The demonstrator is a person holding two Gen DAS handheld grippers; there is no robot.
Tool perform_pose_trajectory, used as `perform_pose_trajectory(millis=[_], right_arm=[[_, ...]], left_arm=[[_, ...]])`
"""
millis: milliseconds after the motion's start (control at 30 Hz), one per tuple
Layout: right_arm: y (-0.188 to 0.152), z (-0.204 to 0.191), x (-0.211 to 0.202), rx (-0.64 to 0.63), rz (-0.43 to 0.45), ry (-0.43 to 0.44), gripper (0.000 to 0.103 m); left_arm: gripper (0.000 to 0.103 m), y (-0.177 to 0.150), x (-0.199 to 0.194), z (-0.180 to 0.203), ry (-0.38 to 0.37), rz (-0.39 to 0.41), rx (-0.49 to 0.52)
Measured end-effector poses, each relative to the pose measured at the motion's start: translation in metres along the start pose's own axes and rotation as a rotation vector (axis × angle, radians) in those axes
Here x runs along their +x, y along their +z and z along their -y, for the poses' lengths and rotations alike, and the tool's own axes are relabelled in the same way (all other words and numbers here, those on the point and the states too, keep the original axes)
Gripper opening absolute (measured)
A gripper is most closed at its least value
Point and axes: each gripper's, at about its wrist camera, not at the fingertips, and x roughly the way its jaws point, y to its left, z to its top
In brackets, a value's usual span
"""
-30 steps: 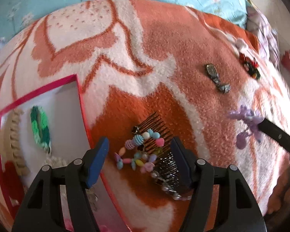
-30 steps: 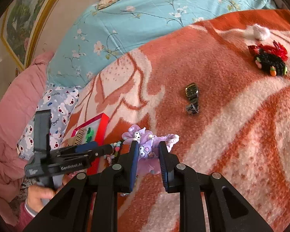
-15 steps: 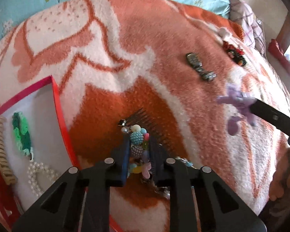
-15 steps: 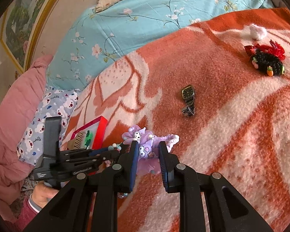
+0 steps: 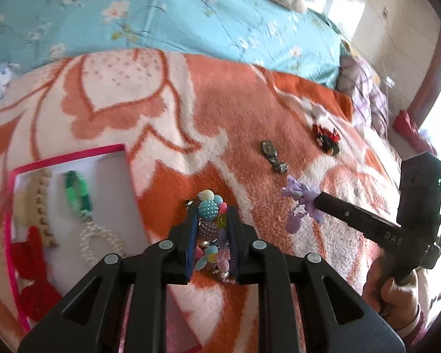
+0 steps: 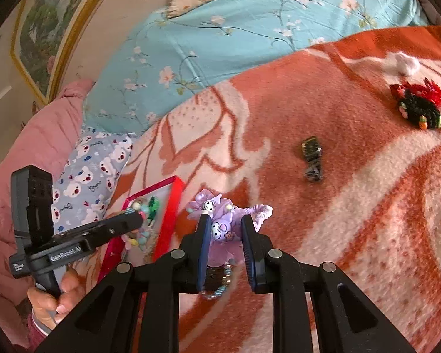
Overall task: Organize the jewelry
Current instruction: 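Carry the bead bracelet and purple charm into the white box and open both grippers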
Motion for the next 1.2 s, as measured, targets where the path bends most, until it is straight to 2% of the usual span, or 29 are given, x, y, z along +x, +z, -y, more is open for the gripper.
perform_pose_trajectory(millis=[333,667,1000,1200], right_arm=[[-0.008,-0.042,0.004,-0.061,-0.022,0.048,0.021],[-0.026,-0.087,0.023,-0.124,-0.077,0.102,0.021],[-0.044,-0.120,0.043,-0.182,-0.132,0.132,0.021],[-0.054,-0.135,0.058,-0.210,-0.165,0.142,0.021]], left_arm=[[0.016,-0.028,-0.045,-0.045,0.036,0.058,-0.142],[0.016,-0.059,-0.079,-0.088,0.087,0.088,-0.240],[0.016,-0.087,-0.098,-0.122,0.136,0.107,-0.324],[0.016,-0.103,-0.098,-0.139,0.150,0.090,-0.365]])
